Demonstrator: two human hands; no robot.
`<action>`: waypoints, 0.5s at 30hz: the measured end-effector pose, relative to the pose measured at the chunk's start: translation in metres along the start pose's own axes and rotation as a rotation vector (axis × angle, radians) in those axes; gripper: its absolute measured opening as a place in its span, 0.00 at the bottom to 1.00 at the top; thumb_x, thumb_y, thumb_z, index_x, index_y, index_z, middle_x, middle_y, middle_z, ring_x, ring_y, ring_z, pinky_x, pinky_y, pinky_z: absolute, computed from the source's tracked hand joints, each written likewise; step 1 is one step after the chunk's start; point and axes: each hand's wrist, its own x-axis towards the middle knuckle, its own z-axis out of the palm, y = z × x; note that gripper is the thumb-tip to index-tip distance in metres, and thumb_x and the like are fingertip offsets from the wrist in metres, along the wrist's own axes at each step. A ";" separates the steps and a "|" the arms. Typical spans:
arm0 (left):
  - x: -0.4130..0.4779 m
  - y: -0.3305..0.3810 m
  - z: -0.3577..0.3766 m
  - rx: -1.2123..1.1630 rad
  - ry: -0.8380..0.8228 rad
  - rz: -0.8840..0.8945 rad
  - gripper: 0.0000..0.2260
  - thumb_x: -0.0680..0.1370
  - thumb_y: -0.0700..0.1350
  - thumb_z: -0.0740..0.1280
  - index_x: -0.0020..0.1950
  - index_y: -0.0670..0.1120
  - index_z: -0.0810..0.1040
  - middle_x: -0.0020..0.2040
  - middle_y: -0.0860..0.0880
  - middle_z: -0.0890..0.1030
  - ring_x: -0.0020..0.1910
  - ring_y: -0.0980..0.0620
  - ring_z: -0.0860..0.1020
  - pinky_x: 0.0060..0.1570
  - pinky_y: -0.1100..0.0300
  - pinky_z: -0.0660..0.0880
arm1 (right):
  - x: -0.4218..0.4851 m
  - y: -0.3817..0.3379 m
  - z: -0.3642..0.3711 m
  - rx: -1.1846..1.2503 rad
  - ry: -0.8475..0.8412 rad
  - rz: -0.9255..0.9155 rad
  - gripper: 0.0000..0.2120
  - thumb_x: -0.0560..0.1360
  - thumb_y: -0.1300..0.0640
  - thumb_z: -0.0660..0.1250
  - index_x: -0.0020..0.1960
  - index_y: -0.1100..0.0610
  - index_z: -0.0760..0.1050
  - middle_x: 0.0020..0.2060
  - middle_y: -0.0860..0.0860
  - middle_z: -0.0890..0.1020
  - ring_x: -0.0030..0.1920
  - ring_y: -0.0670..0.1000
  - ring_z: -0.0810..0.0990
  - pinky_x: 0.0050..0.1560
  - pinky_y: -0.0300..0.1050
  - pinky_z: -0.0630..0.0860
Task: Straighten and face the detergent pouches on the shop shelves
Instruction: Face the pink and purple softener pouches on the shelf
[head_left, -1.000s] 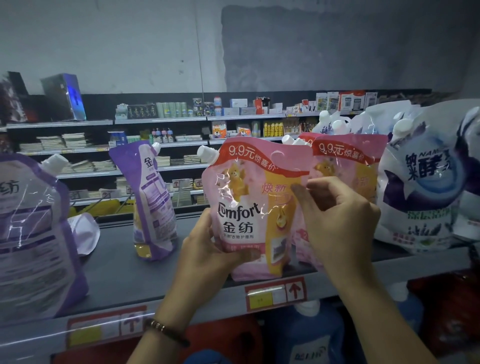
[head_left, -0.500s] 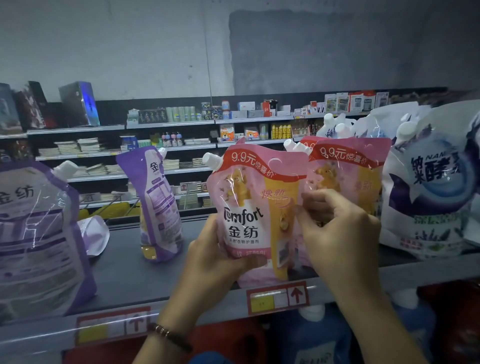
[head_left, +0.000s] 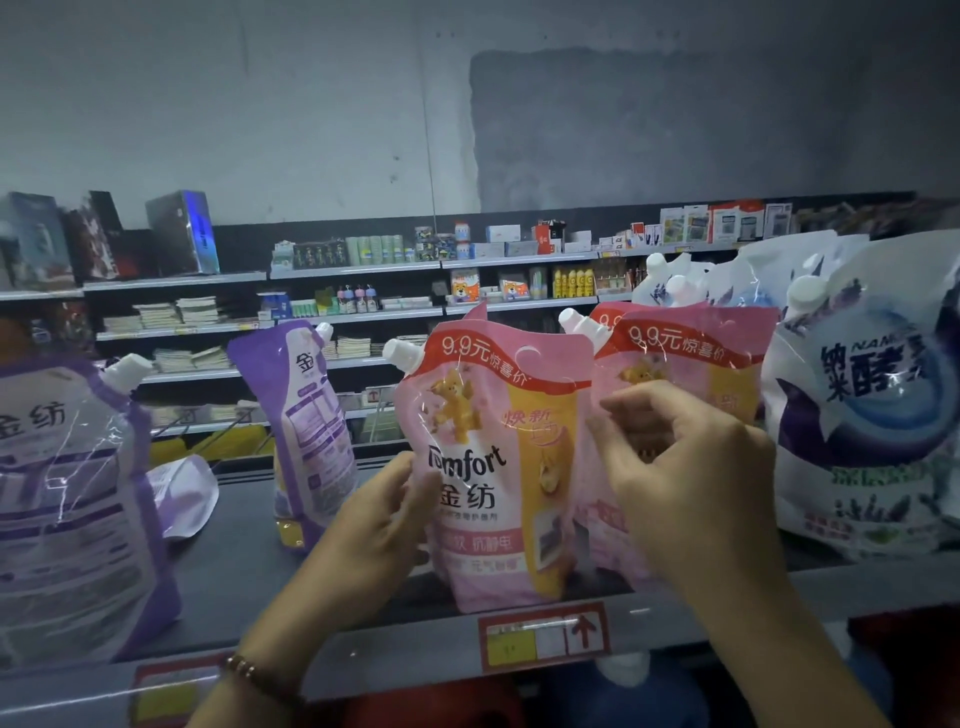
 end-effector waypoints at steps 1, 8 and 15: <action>0.002 0.001 -0.004 0.049 0.016 -0.007 0.38 0.72 0.81 0.55 0.63 0.53 0.80 0.55 0.53 0.88 0.49 0.49 0.88 0.47 0.50 0.85 | 0.005 0.000 -0.002 0.011 -0.004 -0.011 0.03 0.77 0.54 0.78 0.50 0.49 0.85 0.38 0.36 0.82 0.37 0.32 0.81 0.40 0.25 0.78; 0.022 0.025 -0.025 0.057 0.171 -0.057 0.39 0.77 0.76 0.51 0.59 0.44 0.81 0.48 0.49 0.88 0.41 0.43 0.88 0.45 0.43 0.82 | 0.046 -0.007 -0.011 0.080 -0.061 -0.100 0.02 0.77 0.50 0.76 0.46 0.47 0.85 0.34 0.35 0.83 0.40 0.35 0.83 0.41 0.30 0.80; 0.049 0.057 -0.049 0.140 0.226 -0.020 0.10 0.86 0.47 0.62 0.59 0.43 0.80 0.47 0.43 0.88 0.43 0.40 0.88 0.52 0.34 0.83 | 0.109 -0.008 -0.016 0.074 -0.160 -0.175 0.06 0.76 0.50 0.76 0.42 0.48 0.85 0.29 0.38 0.82 0.36 0.38 0.83 0.41 0.36 0.80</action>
